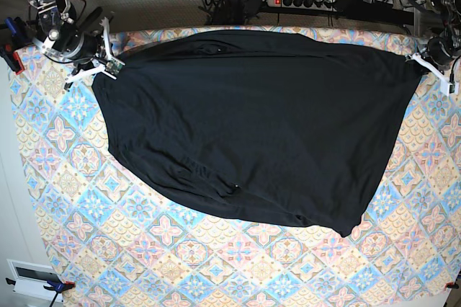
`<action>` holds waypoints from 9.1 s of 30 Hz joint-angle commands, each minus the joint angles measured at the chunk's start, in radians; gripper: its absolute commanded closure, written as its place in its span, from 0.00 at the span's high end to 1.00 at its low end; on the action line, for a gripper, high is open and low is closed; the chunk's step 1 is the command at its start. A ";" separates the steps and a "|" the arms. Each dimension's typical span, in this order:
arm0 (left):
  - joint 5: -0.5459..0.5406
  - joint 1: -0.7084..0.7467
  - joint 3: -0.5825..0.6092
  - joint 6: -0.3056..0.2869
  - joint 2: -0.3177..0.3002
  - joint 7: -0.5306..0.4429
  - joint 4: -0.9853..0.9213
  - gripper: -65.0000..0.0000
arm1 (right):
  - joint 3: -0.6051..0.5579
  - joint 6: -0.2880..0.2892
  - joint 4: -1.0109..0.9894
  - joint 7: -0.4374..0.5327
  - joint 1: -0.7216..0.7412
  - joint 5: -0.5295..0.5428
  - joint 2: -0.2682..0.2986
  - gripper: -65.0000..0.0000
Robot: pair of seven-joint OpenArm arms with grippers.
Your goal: Layout the t-shirt on the table in an organized manner, then fold the t-shirt properly
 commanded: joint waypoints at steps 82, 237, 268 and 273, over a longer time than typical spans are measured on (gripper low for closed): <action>-0.412 -0.172 -0.201 0.009 0.168 0.188 0.334 0.00 | 0.010 -0.005 -0.001 -0.040 0.046 -0.010 0.013 0.00; -0.276 -0.353 -0.049 0.110 0.211 0.067 -0.057 0.39 | -0.085 -0.009 -0.087 -0.129 0.368 -0.013 -0.085 0.29; 0.019 -0.566 -0.048 0.112 0.385 -0.043 -0.268 0.00 | -0.084 -0.009 -0.050 -0.130 0.337 -0.013 -0.085 0.29; 0.019 -0.560 -0.101 0.112 0.366 -0.043 -0.266 0.00 | -0.084 -0.009 -0.050 -0.130 0.337 -0.013 -0.085 0.29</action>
